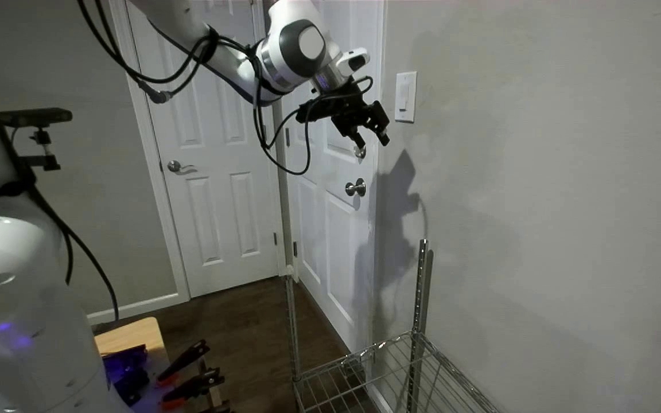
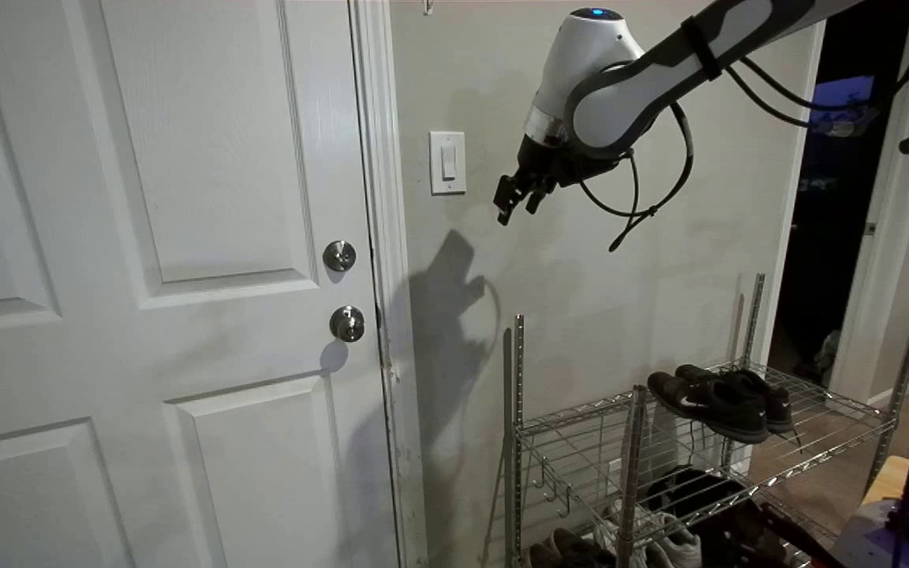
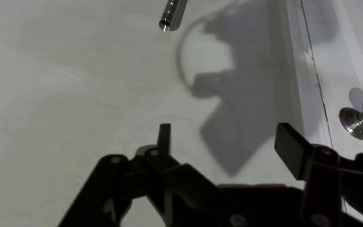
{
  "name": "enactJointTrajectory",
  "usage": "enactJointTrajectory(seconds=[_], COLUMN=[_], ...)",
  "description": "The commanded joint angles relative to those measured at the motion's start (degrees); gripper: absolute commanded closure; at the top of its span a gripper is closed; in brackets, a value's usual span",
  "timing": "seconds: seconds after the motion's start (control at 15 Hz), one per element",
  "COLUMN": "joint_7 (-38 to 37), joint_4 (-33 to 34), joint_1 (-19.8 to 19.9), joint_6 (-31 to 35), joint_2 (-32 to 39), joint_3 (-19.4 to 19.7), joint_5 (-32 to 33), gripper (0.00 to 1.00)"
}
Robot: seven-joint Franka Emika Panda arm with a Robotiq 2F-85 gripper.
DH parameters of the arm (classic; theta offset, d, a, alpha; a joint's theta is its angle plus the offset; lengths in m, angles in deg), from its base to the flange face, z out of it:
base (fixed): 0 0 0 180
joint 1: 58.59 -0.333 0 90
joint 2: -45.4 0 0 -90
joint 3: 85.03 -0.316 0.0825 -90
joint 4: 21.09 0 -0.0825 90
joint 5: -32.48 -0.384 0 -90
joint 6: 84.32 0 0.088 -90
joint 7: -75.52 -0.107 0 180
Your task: Turn off the light switch.
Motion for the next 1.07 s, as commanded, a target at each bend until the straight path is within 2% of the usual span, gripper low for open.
enactJointTrajectory(seconds=[0.0, 0.47, 0.53, 0.73, 1.0], joint_7=[-4.08, -5.42, -5.34, -6.57, -9.06], joint_4=[3.68, 9.07, 10.11, 12.8, 16.41], joint_1=[0.12, -1.56, -1.88, -1.9, -2.34], joint_6=[2.14, 3.03, 3.12, 3.19, 3.06], joint_2=[2.56, 6.01, 6.71, 8.5, 10.82], joint_3=[-0.76, -0.6, -0.55, -0.99, -0.67], joint_5=[4.73, 7.94, 8.33, 11.19, 15.4], gripper=[0.47, 0.93, 0.96, 1.0, 0.98])
